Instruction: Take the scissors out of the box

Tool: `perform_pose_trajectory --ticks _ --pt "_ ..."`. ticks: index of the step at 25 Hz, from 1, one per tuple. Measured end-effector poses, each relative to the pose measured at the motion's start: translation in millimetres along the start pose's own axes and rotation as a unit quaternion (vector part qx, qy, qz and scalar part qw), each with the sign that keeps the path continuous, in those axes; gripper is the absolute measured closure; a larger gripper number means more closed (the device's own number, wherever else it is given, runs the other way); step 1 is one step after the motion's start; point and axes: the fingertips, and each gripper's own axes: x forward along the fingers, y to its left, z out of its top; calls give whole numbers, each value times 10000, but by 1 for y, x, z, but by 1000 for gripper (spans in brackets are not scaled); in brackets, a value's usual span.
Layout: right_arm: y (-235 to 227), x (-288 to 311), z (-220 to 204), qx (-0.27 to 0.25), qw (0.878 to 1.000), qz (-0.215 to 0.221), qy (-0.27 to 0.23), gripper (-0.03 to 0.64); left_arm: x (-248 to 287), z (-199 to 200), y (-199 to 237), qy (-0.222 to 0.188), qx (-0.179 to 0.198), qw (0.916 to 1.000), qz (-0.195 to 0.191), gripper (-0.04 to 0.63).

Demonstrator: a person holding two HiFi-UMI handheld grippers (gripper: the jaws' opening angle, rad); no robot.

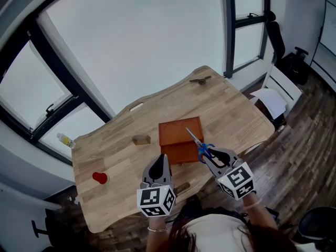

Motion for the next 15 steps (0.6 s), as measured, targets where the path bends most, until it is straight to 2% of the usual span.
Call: perform_pose_trajectory --ticks 15 --pt "10 -40 -4 36 9997 17 -245 506 -30 -1 -30 -2 67 10000 19 577"
